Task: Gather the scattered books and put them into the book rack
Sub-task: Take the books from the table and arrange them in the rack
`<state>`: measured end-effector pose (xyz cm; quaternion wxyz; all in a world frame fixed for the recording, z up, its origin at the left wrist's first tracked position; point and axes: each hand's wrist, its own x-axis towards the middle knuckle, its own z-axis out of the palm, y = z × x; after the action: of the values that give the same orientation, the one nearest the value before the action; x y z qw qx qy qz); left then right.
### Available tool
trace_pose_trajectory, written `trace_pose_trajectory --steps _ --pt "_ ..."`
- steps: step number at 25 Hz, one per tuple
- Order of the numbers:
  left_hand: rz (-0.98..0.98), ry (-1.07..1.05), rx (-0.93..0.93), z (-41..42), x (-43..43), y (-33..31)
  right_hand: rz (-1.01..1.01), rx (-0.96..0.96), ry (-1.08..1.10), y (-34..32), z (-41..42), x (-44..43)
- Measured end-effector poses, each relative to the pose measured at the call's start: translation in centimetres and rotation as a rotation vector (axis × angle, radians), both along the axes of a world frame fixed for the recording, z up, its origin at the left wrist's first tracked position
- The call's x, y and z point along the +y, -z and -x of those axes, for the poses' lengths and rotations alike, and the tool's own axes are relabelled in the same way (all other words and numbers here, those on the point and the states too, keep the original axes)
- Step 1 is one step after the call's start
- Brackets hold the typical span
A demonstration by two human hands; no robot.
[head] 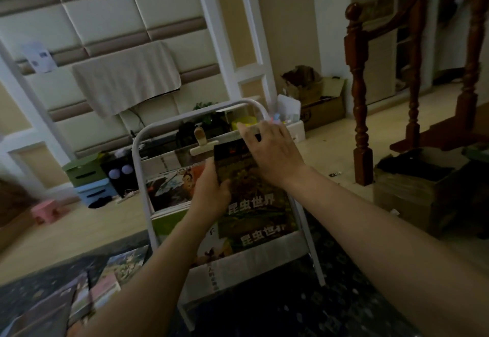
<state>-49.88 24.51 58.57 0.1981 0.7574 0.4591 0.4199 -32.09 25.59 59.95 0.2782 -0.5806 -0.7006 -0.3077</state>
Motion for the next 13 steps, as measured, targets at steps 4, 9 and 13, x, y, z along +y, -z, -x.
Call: trace_pose_trajectory --steps 4,9,13 --pt "-0.191 -0.270 0.524 2.1 2.4 1.9 0.012 -0.074 -0.040 1.2 1.0 0.4" --pt "-0.082 -0.319 0.663 3.4 3.4 3.4 -0.021 -0.235 -0.057 0.4 1.5 1.3" --pt "-0.117 -0.382 0.752 3.6 3.5 5.0 0.027 -0.343 -0.038 0.7 2.2 1.6"
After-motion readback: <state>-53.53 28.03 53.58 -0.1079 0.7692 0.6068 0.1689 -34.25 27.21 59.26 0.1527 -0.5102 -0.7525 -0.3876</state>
